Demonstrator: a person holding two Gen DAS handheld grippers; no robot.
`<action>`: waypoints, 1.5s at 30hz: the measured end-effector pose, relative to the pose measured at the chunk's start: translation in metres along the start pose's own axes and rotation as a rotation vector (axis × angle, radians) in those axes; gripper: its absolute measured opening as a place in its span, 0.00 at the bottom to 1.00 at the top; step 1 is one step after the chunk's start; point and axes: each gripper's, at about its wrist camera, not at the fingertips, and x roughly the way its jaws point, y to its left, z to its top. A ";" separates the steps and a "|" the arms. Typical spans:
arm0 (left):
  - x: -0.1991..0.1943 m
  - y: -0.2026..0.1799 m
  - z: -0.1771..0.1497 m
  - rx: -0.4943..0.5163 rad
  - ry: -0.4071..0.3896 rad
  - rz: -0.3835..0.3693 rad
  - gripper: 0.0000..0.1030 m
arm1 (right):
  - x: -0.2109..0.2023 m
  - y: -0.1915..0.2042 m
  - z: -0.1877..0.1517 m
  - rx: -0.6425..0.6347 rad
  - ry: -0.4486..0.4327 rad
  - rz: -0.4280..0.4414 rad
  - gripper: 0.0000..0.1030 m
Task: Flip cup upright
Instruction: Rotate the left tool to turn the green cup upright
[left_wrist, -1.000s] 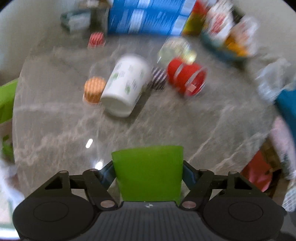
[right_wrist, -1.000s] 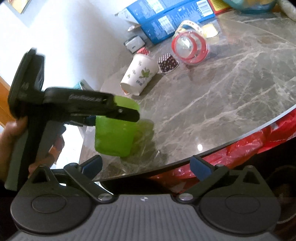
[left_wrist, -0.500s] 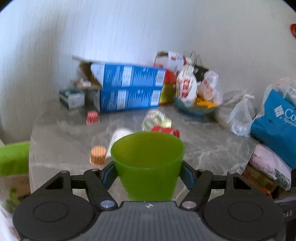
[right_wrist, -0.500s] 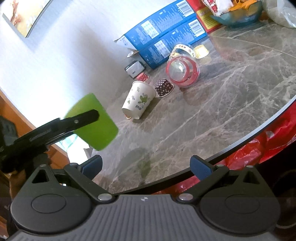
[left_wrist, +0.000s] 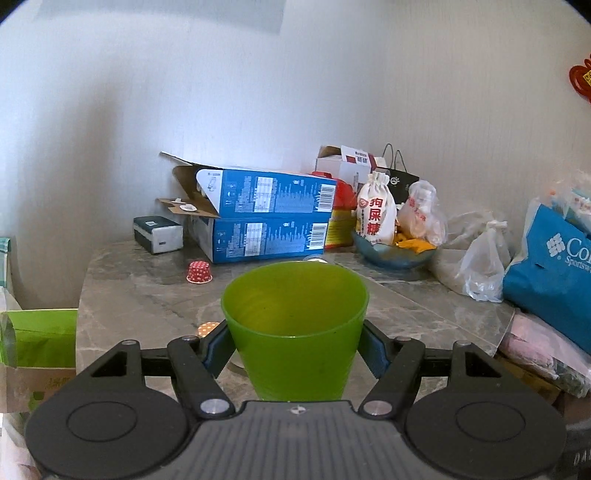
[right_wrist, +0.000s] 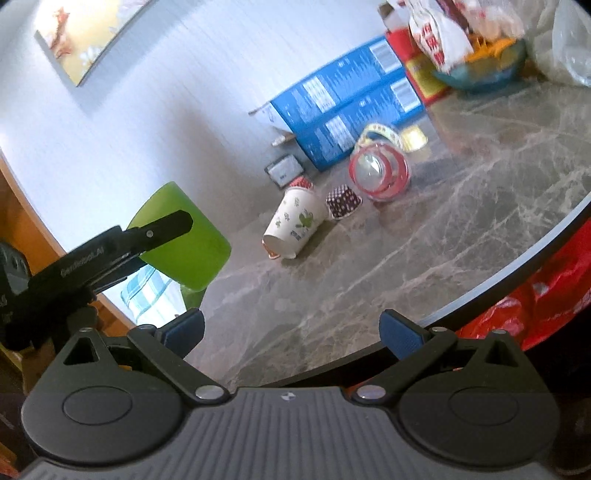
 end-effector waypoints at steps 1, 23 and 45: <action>-0.001 0.000 -0.003 0.007 -0.015 -0.001 0.71 | -0.001 0.000 -0.003 -0.001 -0.013 0.004 0.99; 0.041 -0.034 -0.073 0.135 -0.141 0.103 0.71 | -0.013 -0.006 -0.032 -0.126 -0.173 -0.028 0.99; 0.027 -0.022 -0.049 0.110 -0.113 0.106 0.71 | -0.012 -0.007 -0.038 -0.133 -0.139 -0.009 0.99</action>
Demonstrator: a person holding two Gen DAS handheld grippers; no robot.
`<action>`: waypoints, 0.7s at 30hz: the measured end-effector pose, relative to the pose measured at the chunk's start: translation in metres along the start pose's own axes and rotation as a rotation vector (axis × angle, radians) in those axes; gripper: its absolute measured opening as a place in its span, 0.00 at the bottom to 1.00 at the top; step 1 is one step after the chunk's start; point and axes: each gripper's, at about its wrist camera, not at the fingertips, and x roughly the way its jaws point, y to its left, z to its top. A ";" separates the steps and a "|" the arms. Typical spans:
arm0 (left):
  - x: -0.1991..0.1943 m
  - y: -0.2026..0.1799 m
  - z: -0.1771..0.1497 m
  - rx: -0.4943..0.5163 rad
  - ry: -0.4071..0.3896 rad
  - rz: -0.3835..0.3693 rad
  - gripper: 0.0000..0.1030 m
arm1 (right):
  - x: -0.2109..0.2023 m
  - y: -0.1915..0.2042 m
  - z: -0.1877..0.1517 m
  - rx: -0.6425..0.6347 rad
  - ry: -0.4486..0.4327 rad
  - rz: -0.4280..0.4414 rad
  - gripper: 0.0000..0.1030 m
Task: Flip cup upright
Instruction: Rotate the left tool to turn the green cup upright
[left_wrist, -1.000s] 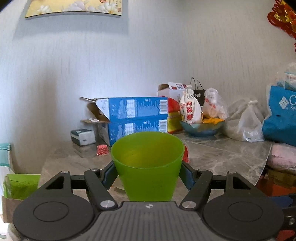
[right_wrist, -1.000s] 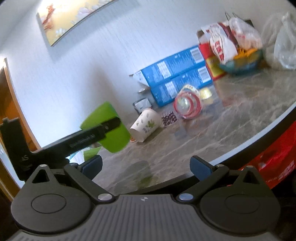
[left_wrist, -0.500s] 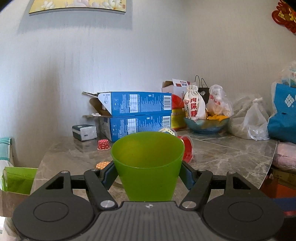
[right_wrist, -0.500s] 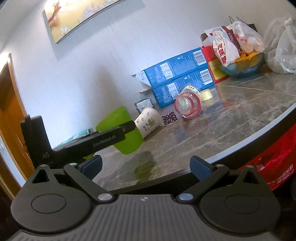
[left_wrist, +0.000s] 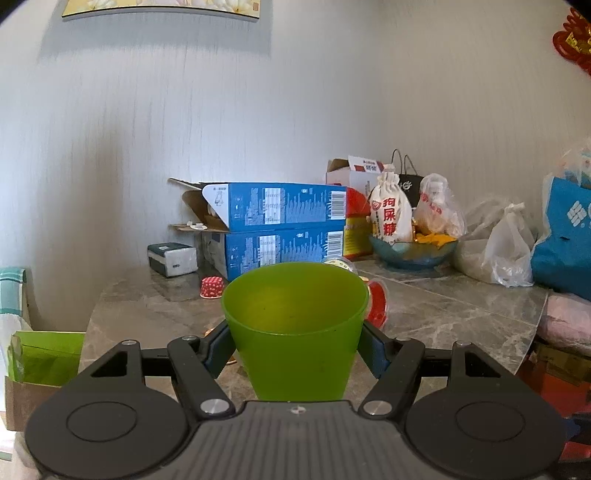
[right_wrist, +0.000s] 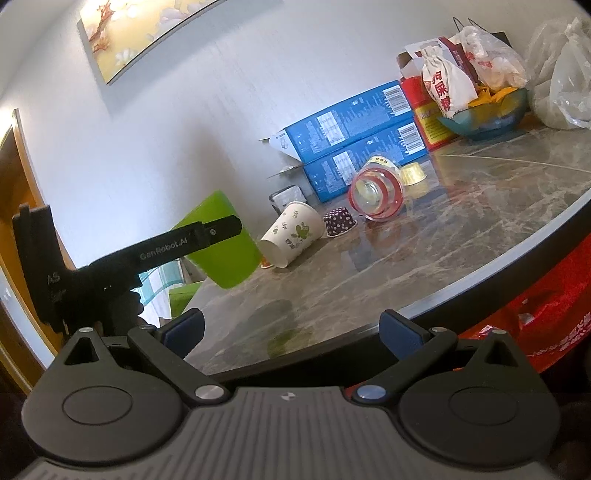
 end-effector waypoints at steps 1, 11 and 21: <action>0.001 0.000 0.000 0.000 -0.002 0.004 0.71 | 0.000 0.000 0.000 0.001 0.000 0.000 0.99; 0.028 -0.001 -0.018 -0.018 0.068 0.048 0.71 | -0.002 0.000 -0.005 0.003 0.016 -0.003 0.99; 0.035 -0.001 -0.022 -0.012 0.102 0.046 0.71 | 0.000 0.000 -0.007 0.007 0.026 0.002 0.99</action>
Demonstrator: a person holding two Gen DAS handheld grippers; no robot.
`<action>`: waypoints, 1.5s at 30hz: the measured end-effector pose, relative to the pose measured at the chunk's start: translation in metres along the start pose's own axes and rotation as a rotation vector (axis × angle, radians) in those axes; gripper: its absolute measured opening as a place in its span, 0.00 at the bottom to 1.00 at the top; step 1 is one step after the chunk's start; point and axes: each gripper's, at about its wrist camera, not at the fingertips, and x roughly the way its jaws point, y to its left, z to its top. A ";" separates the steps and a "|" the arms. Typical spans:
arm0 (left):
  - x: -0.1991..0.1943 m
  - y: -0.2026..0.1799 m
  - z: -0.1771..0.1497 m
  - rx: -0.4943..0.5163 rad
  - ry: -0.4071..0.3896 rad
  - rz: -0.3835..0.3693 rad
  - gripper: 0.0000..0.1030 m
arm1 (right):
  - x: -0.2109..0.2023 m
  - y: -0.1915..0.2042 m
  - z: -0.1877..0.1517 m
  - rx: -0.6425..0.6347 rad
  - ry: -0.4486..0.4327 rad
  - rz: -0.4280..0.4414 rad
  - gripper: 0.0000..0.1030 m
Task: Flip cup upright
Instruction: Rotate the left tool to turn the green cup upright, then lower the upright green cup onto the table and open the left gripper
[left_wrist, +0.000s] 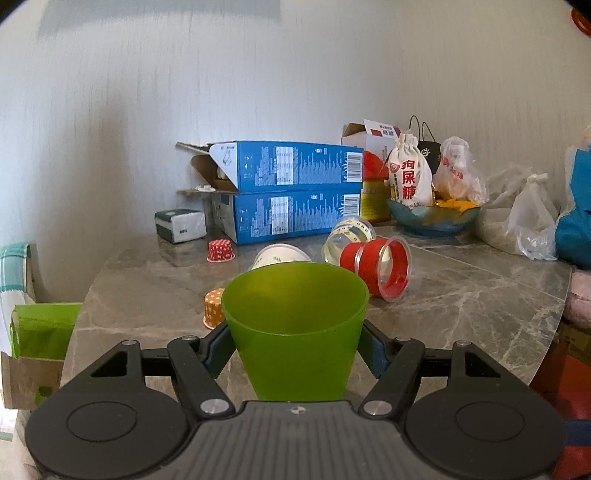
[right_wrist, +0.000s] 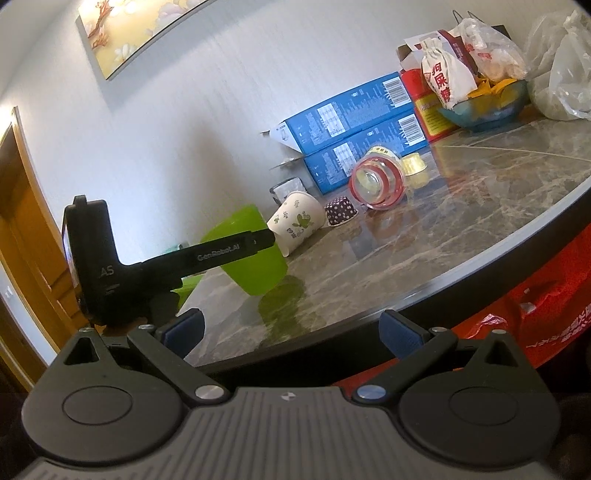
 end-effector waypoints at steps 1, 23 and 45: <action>0.001 0.000 -0.001 -0.003 0.005 -0.001 0.71 | 0.000 0.000 0.000 0.001 0.000 0.000 0.99; 0.005 -0.012 -0.013 0.127 0.007 0.046 0.98 | 0.000 0.000 0.000 0.013 0.012 -0.008 0.99; -0.095 0.057 0.014 0.001 -0.005 0.031 0.98 | -0.016 0.059 0.060 -0.300 -0.037 -0.170 0.99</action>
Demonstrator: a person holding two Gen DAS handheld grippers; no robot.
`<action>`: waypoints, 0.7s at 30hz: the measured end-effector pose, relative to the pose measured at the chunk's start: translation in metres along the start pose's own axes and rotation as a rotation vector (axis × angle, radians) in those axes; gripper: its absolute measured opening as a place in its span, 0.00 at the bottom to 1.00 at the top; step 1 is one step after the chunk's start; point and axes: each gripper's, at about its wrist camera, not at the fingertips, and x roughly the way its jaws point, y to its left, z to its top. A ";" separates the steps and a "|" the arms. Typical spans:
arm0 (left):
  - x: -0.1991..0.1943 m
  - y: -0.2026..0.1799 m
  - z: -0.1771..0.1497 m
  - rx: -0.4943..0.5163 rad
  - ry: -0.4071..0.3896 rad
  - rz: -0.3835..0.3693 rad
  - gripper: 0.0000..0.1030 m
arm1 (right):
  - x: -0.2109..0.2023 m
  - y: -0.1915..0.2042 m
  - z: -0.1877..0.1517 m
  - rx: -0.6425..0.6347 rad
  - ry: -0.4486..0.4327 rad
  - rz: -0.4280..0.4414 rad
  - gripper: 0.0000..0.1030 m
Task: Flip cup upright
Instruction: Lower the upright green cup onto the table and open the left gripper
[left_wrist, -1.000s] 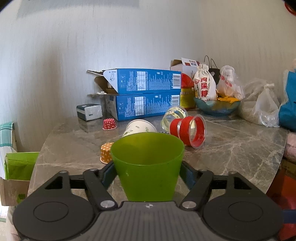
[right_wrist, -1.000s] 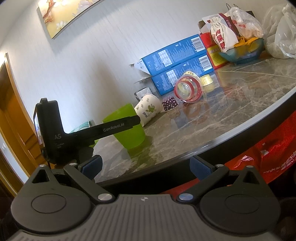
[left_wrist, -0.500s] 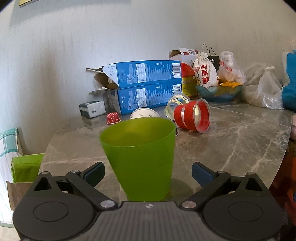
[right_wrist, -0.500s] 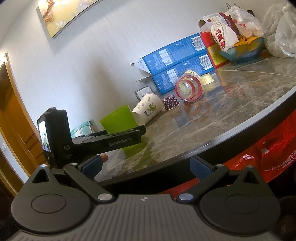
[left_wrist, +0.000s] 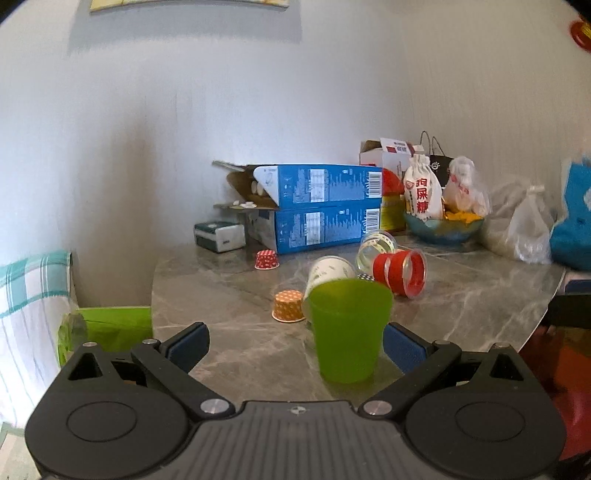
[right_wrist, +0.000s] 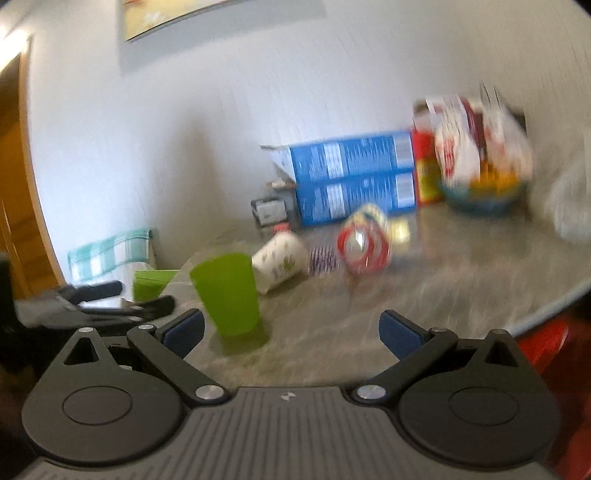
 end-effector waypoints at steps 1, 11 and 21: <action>-0.003 0.005 0.009 -0.011 0.018 -0.015 0.98 | -0.002 0.002 0.008 0.001 -0.008 0.006 0.99; -0.029 0.007 0.039 -0.027 0.011 -0.089 0.98 | 0.006 0.008 0.031 0.056 0.091 -0.029 0.99; -0.011 0.009 0.027 -0.031 0.081 -0.104 0.98 | 0.013 0.009 0.023 0.029 0.136 -0.033 0.99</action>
